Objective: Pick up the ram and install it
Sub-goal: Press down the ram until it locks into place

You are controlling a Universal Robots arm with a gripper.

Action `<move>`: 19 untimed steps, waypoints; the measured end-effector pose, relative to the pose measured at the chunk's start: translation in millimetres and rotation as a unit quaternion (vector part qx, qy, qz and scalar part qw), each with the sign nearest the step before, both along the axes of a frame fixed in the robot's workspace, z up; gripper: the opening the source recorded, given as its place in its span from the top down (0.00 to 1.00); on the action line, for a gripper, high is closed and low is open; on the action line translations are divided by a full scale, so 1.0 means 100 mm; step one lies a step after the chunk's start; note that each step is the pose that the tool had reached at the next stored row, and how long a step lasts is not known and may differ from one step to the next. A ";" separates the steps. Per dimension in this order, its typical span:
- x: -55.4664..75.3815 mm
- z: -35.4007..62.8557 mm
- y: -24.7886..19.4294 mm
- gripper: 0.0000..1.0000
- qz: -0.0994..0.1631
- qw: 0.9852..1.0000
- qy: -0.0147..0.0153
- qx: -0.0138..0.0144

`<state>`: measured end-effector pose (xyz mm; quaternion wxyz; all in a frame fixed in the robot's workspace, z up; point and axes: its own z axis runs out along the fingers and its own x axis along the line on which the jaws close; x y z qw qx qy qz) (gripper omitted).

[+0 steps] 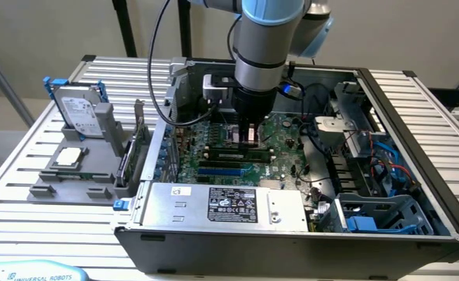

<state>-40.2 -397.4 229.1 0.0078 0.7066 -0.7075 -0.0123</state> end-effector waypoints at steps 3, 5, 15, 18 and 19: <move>0.00 -0.038 0.000 0.89 -0.001 1.000 -0.001 0.000; -0.01 -0.042 0.001 0.89 -0.001 1.000 -0.001 0.000; -0.01 0.230 0.002 0.89 -0.002 1.000 0.001 0.001; -0.01 0.230 0.002 0.89 -0.002 1.000 0.001 0.001; 0.00 0.230 0.002 0.89 -0.002 1.000 0.001 0.001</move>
